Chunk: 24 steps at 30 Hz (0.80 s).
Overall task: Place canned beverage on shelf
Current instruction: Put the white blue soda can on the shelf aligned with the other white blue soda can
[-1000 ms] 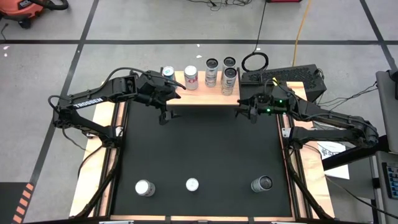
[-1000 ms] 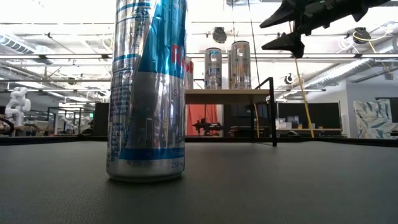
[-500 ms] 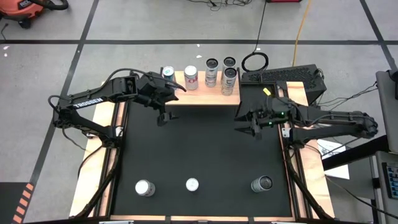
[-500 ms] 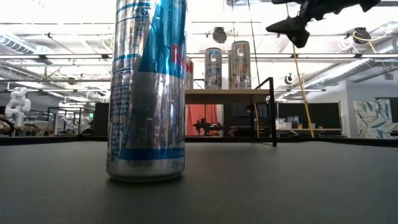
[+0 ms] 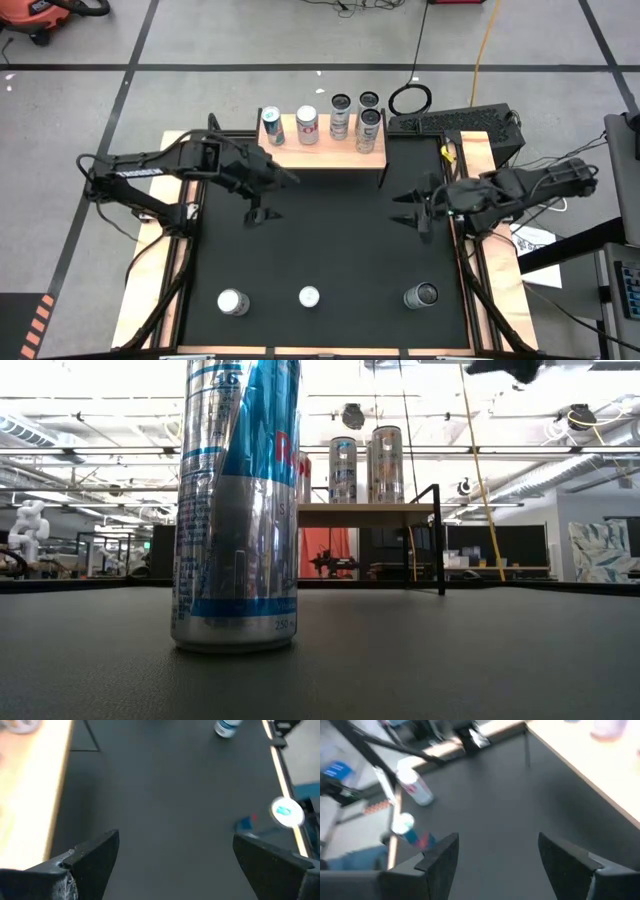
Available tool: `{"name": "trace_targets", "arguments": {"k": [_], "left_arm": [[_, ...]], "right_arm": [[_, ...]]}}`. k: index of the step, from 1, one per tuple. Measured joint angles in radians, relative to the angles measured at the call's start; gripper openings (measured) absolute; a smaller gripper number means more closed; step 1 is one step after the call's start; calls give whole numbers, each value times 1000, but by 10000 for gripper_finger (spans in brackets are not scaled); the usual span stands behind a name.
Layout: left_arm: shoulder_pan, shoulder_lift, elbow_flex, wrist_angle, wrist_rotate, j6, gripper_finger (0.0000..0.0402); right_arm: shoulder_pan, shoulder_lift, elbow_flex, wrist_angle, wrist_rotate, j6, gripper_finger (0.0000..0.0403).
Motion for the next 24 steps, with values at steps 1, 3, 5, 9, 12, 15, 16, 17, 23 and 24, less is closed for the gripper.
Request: {"name": "trace_targets", "arguments": {"k": [1,3,5,9,12,15,16,17,23,24], "left_arm": [[-15,0,0,-10,-1,-1,393],[-44,0,0,-12,-10,-24,393],[-68,0,0,-11,-13,-34,393],[-105,0,0,0,-31,-34,393],[-120,0,0,8,-51,-35,393],[-130,0,0,7,-60,-35,393],[-130,0,0,7,-60,-35,393],[-129,0,0,7,-61,-35,393],[-129,0,0,6,-63,-47,393],[-129,0,0,5,-63,-52,393]], "right_arm": [[20,13,20,-51,21,35,253],[56,42,50,-130,43,108,253],[93,73,66,-178,39,189,253],[176,152,94,-258,29,339,253],[235,219,112,-286,4,436,253],[291,287,134,-301,-29,507,253],[306,309,146,-305,-39,521,253],[321,331,159,-312,-42,531,253],[352,441,271,-419,-40,574,253],[353,456,289,-436,-41,580,253]]}}
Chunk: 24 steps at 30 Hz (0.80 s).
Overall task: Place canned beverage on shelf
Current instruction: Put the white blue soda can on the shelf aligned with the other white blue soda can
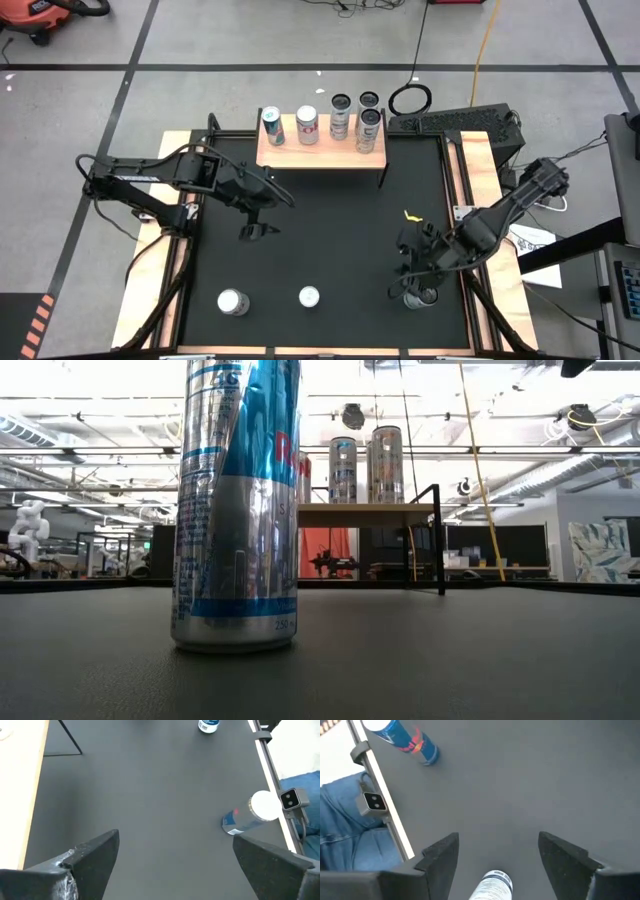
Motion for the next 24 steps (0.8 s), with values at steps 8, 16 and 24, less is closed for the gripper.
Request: {"name": "trace_targets", "arguments": {"k": [8,16,24], "left_arm": [[0,0,0,-14,0,0,393],[0,0,0,-11,0,0,393],[0,0,0,-4,0,-1,393]], "right_arm": [[0,65,101,-129,-11,67,253],[0,66,102,-157,-125,175,253],[0,66,102,-137,-164,179,254]]}}
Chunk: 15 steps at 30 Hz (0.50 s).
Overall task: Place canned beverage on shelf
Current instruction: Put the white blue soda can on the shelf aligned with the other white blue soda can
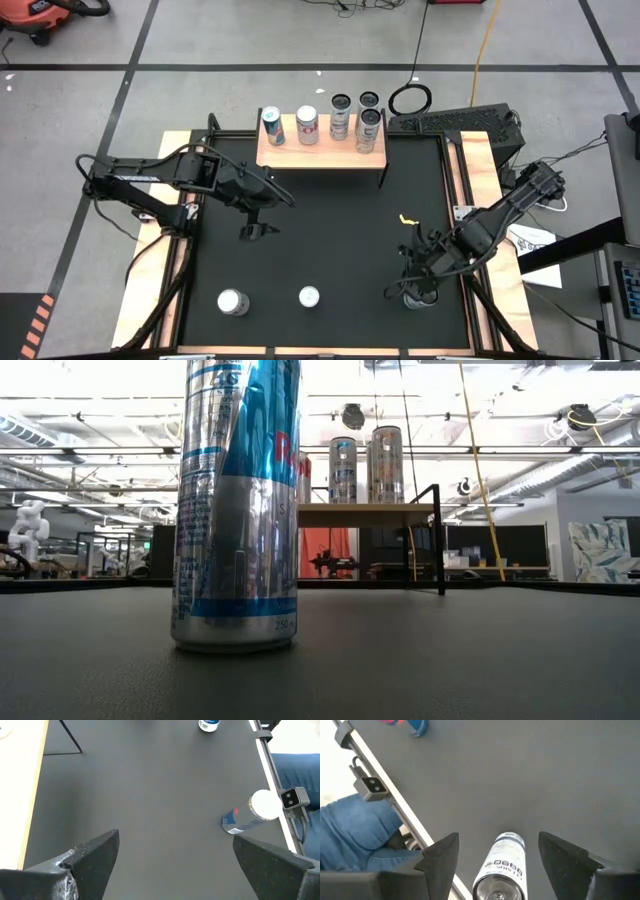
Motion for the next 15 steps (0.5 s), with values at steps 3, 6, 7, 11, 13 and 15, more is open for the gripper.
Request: {"name": "trace_targets", "arguments": {"k": [3,6,7,11,13,15], "left_arm": [[0,0,0,1,0,0,393],[0,0,0,2,0,-1,393],[0,0,0,4,0,-1,393],[0,0,0,8,0,-2,393],[0,0,0,16,0,-4,393],[0,0,0,23,0,-21,393]], "right_arm": [[0,0,0,8,-45,-1,254],[0,0,0,19,-69,0,254],[0,0,0,22,-71,0,254],[0,0,0,22,-68,20,254],[0,0,0,19,-68,66,254],[7,0,0,19,-69,106,254]]}}
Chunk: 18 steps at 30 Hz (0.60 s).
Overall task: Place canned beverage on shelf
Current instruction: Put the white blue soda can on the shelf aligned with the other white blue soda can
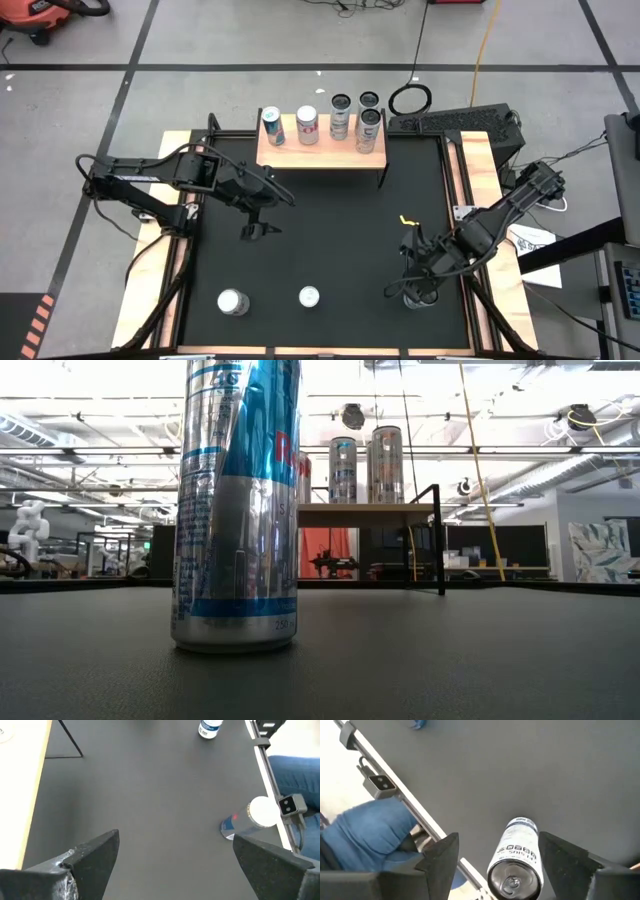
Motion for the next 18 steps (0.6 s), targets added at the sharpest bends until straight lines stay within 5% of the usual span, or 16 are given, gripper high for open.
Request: {"name": "trace_targets", "arguments": {"k": [18], "left_arm": [[0,0,0,-3,0,-4,393]], "right_arm": [[190,60,0,-112,-31,412,254]]}}
